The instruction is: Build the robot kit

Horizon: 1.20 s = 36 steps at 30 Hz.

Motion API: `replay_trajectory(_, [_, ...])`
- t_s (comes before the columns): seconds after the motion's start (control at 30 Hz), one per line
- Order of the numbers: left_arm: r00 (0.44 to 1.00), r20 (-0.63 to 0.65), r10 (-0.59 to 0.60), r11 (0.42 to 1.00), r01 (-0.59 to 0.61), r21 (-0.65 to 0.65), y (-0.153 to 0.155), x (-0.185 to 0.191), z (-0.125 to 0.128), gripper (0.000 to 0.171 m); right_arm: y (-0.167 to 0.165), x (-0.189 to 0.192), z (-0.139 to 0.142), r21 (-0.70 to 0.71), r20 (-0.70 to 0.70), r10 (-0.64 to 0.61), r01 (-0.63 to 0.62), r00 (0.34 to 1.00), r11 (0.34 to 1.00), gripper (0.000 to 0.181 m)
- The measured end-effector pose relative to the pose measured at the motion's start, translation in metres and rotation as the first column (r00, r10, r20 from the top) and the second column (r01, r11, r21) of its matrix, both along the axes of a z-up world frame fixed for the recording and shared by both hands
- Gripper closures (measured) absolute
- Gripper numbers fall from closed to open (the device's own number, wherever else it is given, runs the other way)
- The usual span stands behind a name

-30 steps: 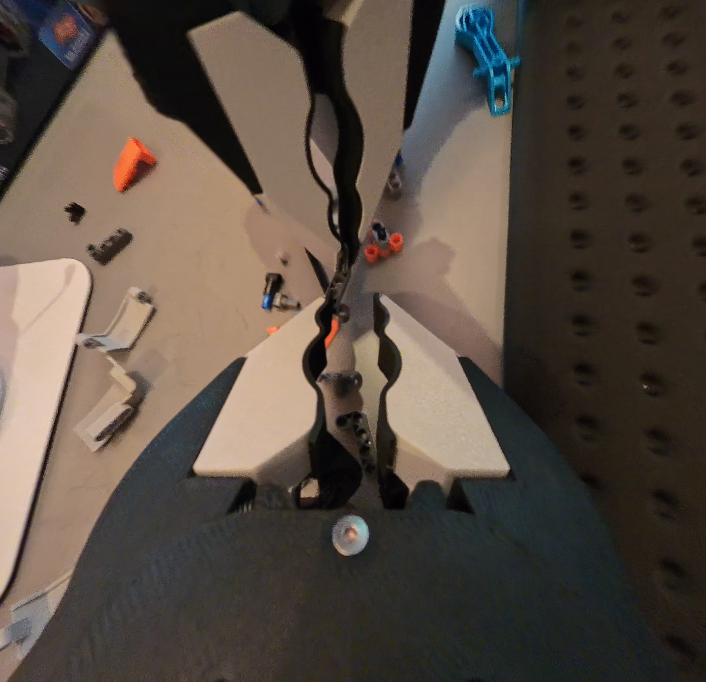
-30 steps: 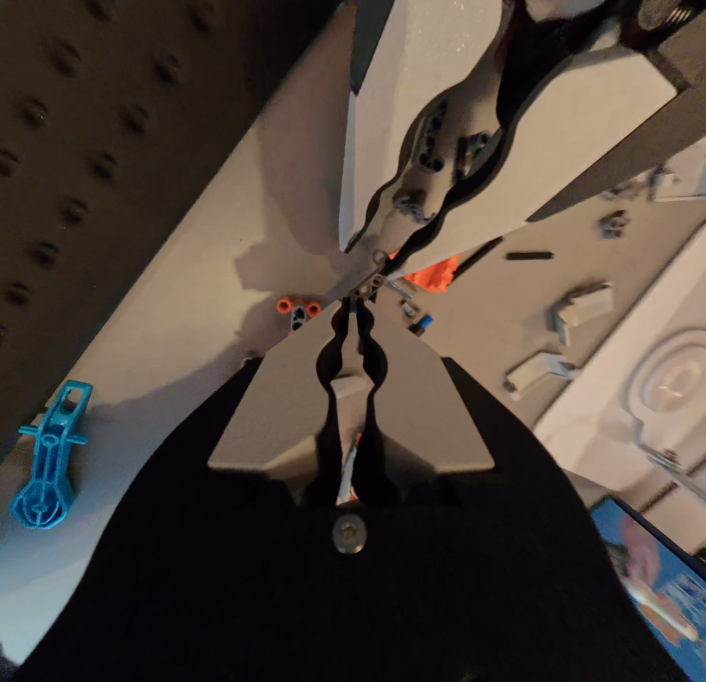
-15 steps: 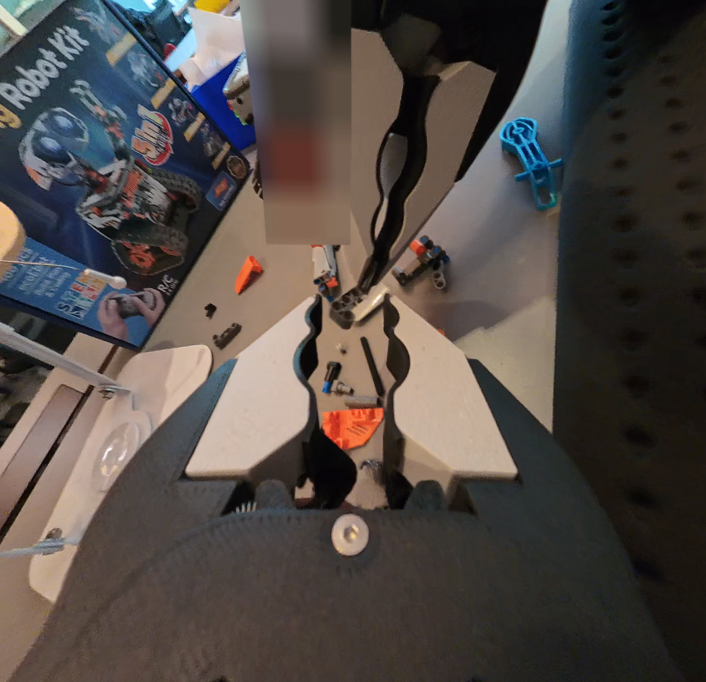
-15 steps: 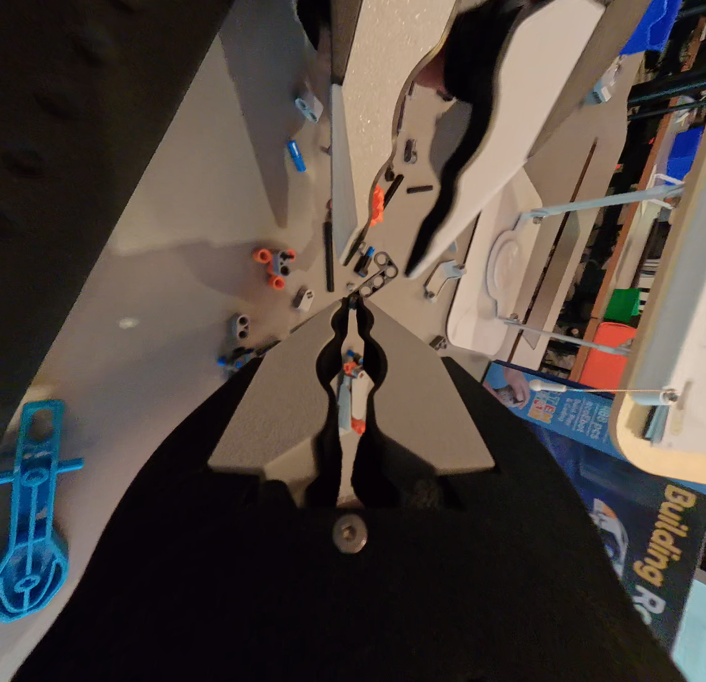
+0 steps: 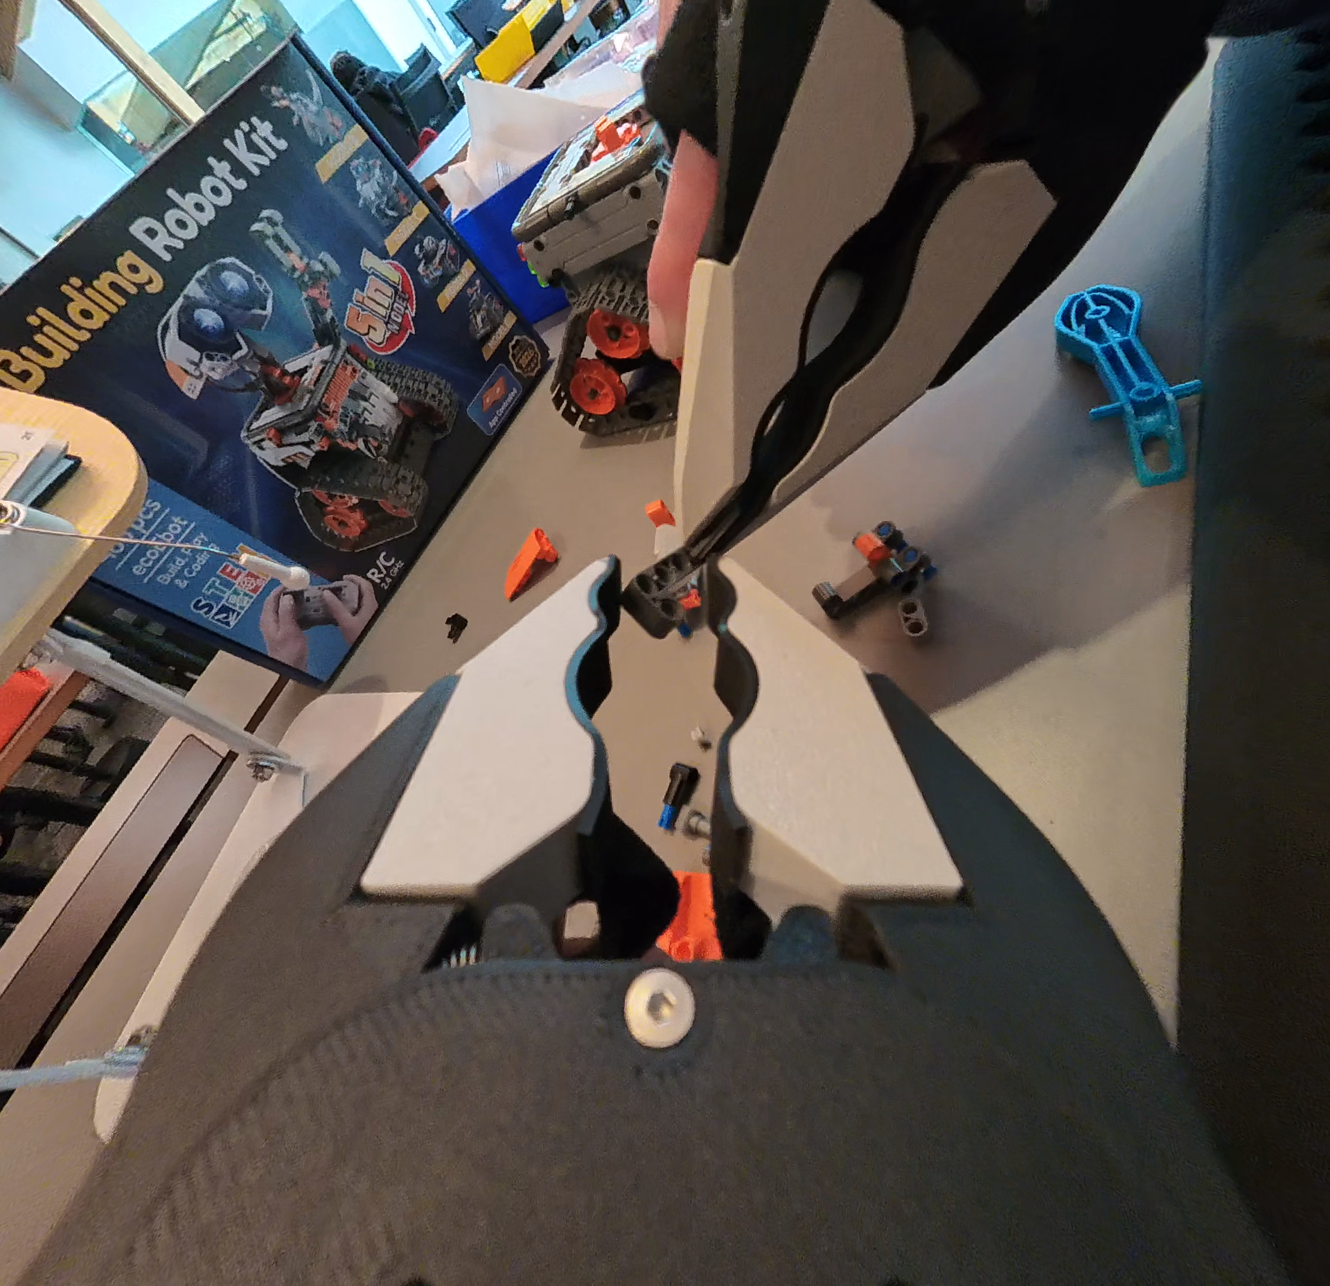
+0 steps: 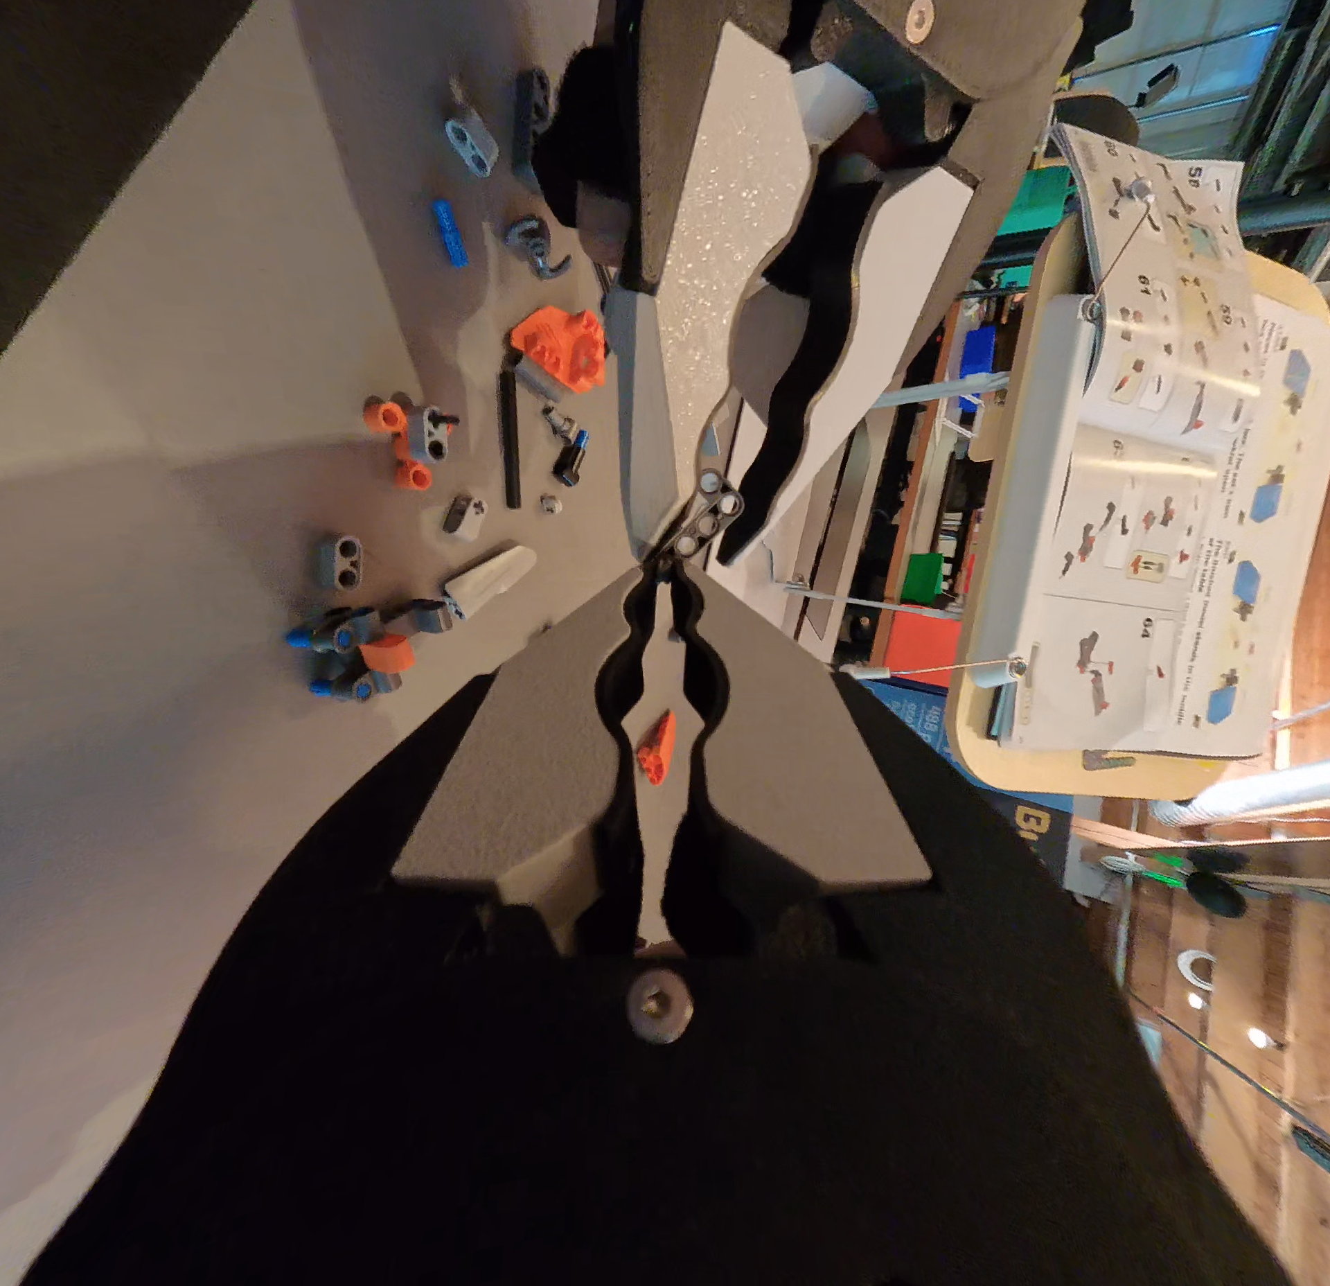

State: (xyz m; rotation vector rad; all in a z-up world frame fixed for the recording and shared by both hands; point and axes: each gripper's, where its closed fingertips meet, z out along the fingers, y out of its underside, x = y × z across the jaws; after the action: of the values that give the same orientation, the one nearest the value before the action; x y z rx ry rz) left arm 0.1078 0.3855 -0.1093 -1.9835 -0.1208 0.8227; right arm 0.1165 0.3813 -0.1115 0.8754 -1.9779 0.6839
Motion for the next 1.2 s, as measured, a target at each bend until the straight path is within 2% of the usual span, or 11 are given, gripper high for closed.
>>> replay_trajectory(0.13, [1.000, 0.010, -0.006, 1.000, 0.006, 0.027, 0.006, -0.001, 0.002, 0.153, 0.006, -0.002, 0.002, -0.043, -0.005, 0.003, -0.003, 1.000, 0.999, 0.180])
replay_trajectory(0.3, [0.997, -0.064, 0.032, 0.999, -0.031, 0.019, 0.004, -0.007, 0.010, 0.157, 0.007, -0.009, 0.007, -0.101, 0.018, -0.013, 0.015, 1.000, 0.995, 0.177])
replay_trajectory(0.4, [0.984, -0.162, 0.066, 0.998, -0.069, -0.011, -0.001, -0.010, 0.015, 0.157, 0.010, -0.011, 0.008, -0.134, 0.145, -0.035, 0.055, 0.989, 0.989, 0.165])
replay_trajectory(0.47, [0.967, -0.243, 0.080, 0.995, -0.090, -0.031, -0.003, -0.010, 0.022, 0.157, 0.016, -0.012, 0.005, -0.141, 0.313, -0.046, 0.095, 0.949, 0.986, 0.155])
replay_trajectory(0.6, [0.940, -0.336, 0.050, 0.992, -0.084, -0.089, 0.001, -0.004, 0.023, 0.157, 0.016, -0.005, 0.015, -0.259, 0.582, 0.069, 0.105, 0.810, 0.960, 0.151])
replay_trajectory(0.7, [0.937, -0.350, 0.005, 0.995, -0.040, -0.091, 0.007, 0.004, 0.024, 0.157, 0.013, 0.000, 0.019, -0.302, 0.679, 0.137, 0.104, 0.721, 0.948, 0.150])
replay_trajectory(0.8, [0.928, -0.372, -0.021, 0.995, -0.016, -0.094, 0.012, 0.010, 0.025, 0.157, 0.008, 0.009, 0.017, -0.309, 0.711, 0.176, 0.078, 0.681, 0.948, 0.149])
replay_trajectory(0.83, [0.927, -0.374, -0.031, 0.996, -0.004, -0.093, 0.013, 0.012, 0.025, 0.163, 0.007, 0.011, 0.017, -0.315, 0.714, 0.188, 0.070, 0.674, 0.946, 0.153])
replay_trajectory(1.07, [0.928, -0.368, -0.053, 0.998, 0.032, -0.063, 0.015, 0.017, 0.030, 0.163, 0.007, 0.016, 0.021, -0.346, 0.713, 0.232, 0.044, 0.662, 0.937, 0.157])
replay_trajectory(1.13, [0.944, -0.325, -0.051, 0.998, 0.040, -0.040, 0.015, 0.017, 0.028, 0.164, 0.006, 0.014, 0.020, -0.345, 0.688, 0.218, 0.048, 0.693, 0.937, 0.157])
replay_trajectory(1.2, [0.952, -0.305, -0.034, 0.999, 0.029, -0.021, 0.012, 0.014, 0.030, 0.163, 0.005, 0.008, 0.020, -0.339, 0.634, 0.181, 0.060, 0.752, 0.939, 0.157])
